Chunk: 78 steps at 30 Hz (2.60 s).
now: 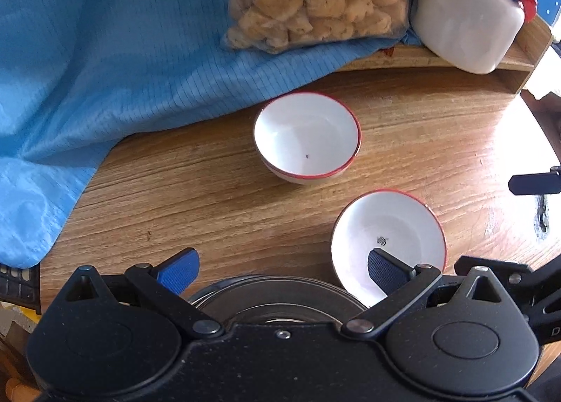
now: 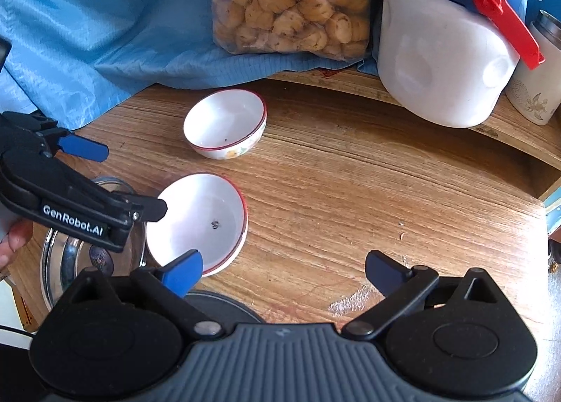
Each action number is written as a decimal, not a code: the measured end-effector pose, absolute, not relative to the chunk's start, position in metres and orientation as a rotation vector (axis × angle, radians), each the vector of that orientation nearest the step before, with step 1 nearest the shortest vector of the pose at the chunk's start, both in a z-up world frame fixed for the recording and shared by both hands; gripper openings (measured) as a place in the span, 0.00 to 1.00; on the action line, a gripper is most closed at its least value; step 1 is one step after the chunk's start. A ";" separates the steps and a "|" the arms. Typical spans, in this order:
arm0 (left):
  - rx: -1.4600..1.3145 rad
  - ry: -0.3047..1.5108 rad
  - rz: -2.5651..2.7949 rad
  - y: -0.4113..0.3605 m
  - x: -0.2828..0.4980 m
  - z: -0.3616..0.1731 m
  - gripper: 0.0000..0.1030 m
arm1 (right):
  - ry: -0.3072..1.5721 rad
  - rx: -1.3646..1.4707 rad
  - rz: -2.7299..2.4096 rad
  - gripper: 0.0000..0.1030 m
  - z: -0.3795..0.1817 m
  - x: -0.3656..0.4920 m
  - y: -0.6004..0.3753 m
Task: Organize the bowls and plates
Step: 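Move the left gripper to a white red-rimmed bowl and grasp its rim, then lift the white bowl with the left gripper and carry it over the steel bowl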
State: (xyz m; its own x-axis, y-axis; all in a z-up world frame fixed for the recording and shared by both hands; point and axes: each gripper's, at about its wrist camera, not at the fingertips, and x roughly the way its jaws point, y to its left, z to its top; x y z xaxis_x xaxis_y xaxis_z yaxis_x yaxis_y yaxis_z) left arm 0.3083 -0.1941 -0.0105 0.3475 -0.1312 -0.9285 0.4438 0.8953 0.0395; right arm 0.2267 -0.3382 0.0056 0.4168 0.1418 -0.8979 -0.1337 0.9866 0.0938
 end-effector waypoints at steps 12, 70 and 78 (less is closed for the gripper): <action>0.360 1.163 -0.439 -0.203 0.315 -0.023 0.97 | 1.154 -0.026 0.169 0.97 -0.008 0.240 -0.330; 0.244 1.201 -0.521 -0.216 0.306 -0.018 0.04 | 1.160 0.266 0.266 0.10 -0.016 0.241 -0.344; 0.211 1.164 -0.509 -0.218 0.305 -0.004 0.03 | 1.118 0.269 0.249 0.09 -0.003 0.235 -0.348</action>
State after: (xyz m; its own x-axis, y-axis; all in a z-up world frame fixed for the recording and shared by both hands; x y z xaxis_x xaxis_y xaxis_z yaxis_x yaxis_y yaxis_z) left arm 0.3046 -0.2178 -0.0037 0.2986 -0.2728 -0.9146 0.4865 0.8679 -0.1001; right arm 0.2352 -0.3477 -0.0034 0.4161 0.3289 -0.8478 -0.0617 0.9404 0.3345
